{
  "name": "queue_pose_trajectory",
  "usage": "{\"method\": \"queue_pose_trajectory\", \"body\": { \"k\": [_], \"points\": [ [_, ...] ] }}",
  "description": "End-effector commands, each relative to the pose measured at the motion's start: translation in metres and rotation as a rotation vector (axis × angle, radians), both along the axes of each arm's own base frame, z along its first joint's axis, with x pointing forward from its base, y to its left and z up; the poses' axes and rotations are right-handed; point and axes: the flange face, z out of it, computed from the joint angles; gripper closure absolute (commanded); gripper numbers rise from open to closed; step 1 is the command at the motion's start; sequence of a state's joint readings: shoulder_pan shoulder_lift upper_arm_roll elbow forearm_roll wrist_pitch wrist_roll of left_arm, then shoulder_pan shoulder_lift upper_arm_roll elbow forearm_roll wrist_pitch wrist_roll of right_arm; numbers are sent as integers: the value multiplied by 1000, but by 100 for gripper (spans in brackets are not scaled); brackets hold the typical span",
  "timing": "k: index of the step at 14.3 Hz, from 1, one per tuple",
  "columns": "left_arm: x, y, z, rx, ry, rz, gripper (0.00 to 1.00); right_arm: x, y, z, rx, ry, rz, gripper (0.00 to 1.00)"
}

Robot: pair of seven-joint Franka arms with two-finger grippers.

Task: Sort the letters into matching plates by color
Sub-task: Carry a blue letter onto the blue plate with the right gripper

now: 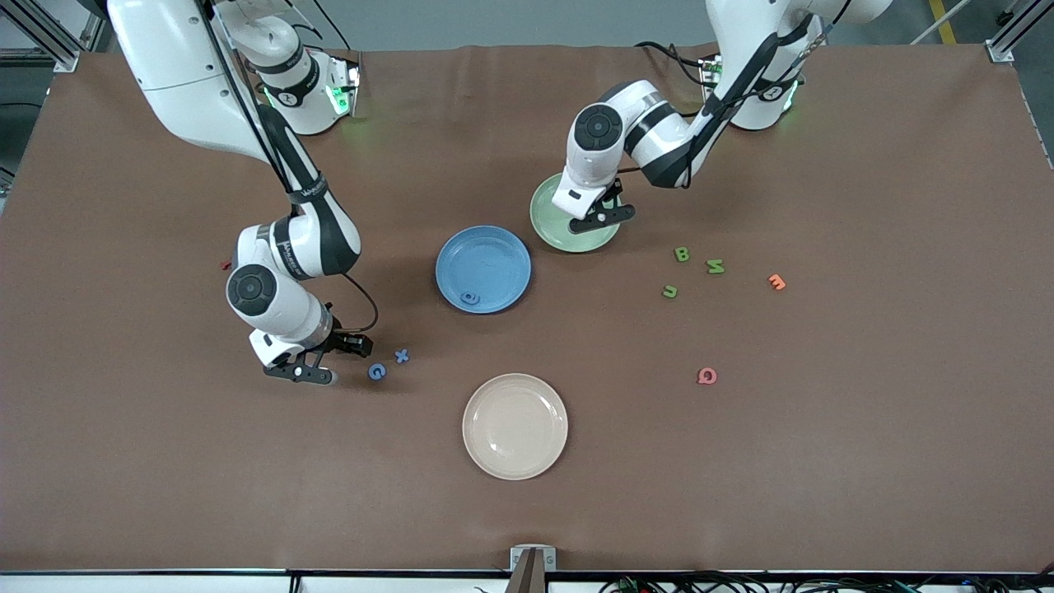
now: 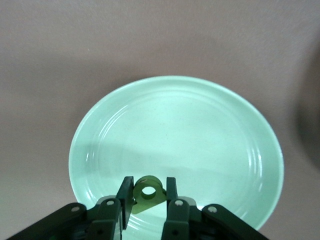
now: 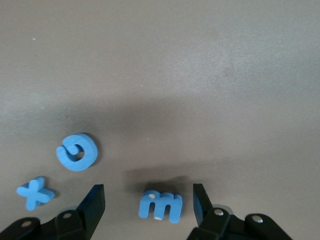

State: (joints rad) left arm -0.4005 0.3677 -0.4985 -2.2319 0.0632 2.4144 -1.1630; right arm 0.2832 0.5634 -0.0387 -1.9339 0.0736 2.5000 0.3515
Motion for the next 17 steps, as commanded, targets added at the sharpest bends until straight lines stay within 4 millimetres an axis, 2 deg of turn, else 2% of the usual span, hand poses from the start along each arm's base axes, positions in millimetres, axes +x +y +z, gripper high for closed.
{"method": "queue_pose_trajectory", "body": {
  "k": [1, 4, 5, 6, 7, 8, 10, 12, 13, 14, 15, 17],
  "points": [
    [-12, -10, -11, 2, 0, -25, 72, -2, -6, -4, -3, -4, -1, 20],
    [-18, -14, -8, 1, -7, -36, 70, -11, -10, -17, -6, 8, -19, 20],
    [-18, -14, -8, 3, -8, -27, 53, -13, -14, -20, -7, 14, -28, 20],
    [-18, -15, -8, 2, -9, -28, 18, -16, -14, -23, -7, 19, -29, 20],
    [-17, -15, -6, -1, -14, -25, 0, -19, -14, -25, -6, 17, -43, 21],
    [-16, -16, 0, -6, -24, -26, 0, -21, -11, -27, -7, 14, -48, 22],
    [-9, -12, 10, -7, -39, -18, 0, -22, -10, -28, -8, 20, -47, 35],
    [7, -2, 24, -20, -66, -3, 1, -23, -10, -28, -10, 26, -47, 60],
    [19, 5, 33, -29, -82, 1, 1, -23, -11, -28, -10, 27, -47, 77],
    [32, 15, 39, -37, -94, -2, 1, -23, -9, -27, -8, 28, -47, 89],
    [46, 27, 46, -46, -108, -20, 1, -23, -9, -27, -9, 29, -51, 96],
    [68, 48, 50, -56, -117, -43, 1, -23, 0, -18, -11, 58, -78, 99]
  ]
}}
